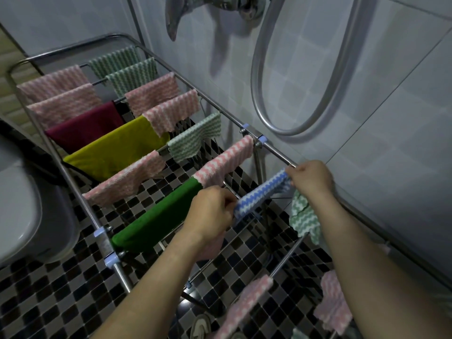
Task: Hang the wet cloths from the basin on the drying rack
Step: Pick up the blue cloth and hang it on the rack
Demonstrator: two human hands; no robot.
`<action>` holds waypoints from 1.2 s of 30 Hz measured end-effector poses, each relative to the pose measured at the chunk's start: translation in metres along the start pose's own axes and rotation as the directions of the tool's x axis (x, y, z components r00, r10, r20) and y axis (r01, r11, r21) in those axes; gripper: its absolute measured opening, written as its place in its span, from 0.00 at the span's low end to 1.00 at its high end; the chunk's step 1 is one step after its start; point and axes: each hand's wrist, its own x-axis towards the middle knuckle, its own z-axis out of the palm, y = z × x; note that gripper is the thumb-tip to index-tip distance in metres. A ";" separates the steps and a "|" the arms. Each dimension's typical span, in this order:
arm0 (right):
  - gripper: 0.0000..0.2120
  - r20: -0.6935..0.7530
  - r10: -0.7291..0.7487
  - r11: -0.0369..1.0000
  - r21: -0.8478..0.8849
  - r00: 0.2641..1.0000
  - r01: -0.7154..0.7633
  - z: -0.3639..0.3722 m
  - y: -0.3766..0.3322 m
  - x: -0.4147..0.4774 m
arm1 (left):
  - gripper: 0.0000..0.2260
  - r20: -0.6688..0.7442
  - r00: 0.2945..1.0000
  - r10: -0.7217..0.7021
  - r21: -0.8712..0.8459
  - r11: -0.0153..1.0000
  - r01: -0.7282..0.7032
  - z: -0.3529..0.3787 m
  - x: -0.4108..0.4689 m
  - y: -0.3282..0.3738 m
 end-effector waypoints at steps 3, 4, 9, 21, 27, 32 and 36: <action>0.17 -0.098 -0.050 0.980 -0.199 0.994 0.029 -0.002 -0.004 -0.004 | 0.08 0.025 1.000 0.017 0.045 0.999 -0.018 0.003 -0.002 0.000; 0.18 -0.097 -0.055 0.972 -0.234 0.994 0.031 -0.003 -0.007 -0.005 | 0.07 0.029 0.999 0.018 0.051 0.999 -0.019 0.004 -0.002 -0.001; 0.16 0.028 -0.030 0.983 -0.180 0.999 0.034 -0.004 -0.014 -0.011 | 0.08 0.060 0.996 -0.065 -0.031 0.997 0.067 0.015 -0.006 0.002; 0.11 0.123 -0.127 0.991 -0.025 0.984 0.131 -0.026 -0.009 -0.026 | 0.08 0.025 0.996 -0.081 0.052 0.995 0.080 0.017 -0.008 0.008; 0.12 0.384 -0.329 0.904 0.394 0.863 0.169 -0.063 -0.009 -0.052 | 0.08 0.010 0.997 -0.079 -0.456 0.887 0.075 0.012 -0.025 0.053; 0.12 0.475 -0.514 0.781 0.604 0.714 0.161 -0.092 -0.012 -0.088 | 0.18 0.204 0.967 0.150 -0.572 0.820 -0.006 0.019 -0.034 0.092; 0.12 0.467 -0.561 0.742 0.649 0.683 0.166 -0.107 -0.007 -0.107 | 0.15 0.131 0.977 0.170 -0.619 0.784 -0.053 0.024 -0.049 0.107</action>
